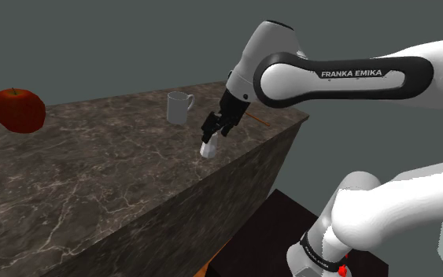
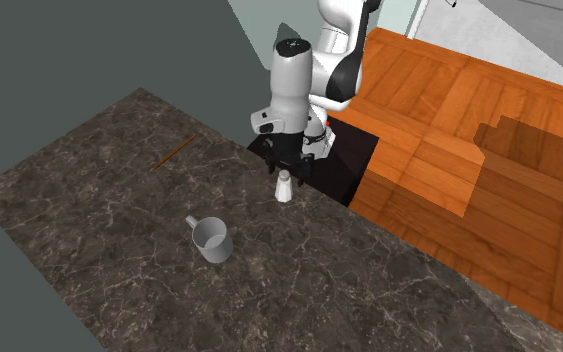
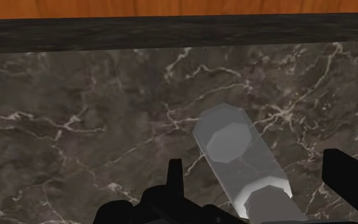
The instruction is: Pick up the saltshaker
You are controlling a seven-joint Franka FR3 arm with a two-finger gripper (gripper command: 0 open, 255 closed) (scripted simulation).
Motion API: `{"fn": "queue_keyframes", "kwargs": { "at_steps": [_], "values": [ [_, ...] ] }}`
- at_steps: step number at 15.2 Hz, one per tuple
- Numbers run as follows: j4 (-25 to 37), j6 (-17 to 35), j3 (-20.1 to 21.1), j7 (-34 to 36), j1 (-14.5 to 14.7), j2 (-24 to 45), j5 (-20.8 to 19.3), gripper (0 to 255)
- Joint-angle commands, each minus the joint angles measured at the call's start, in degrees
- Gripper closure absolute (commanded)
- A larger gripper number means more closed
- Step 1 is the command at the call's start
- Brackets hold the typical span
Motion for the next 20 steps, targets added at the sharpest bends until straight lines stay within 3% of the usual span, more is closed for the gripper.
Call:
{"fn": "queue_keyframes", "kwargs": {
  "at_steps": [1,10,20],
  "values": [
    [-0.3,0.3,0.0,0.0,0.0,0.0,0.0,255],
    [-0.2,0.3,0.0,0.0,0.0,0.1,0.0,255],
    [7.1,-7.5,-0.7,0.7,-0.4,-0.5,-0.9,255]
  ]
}}
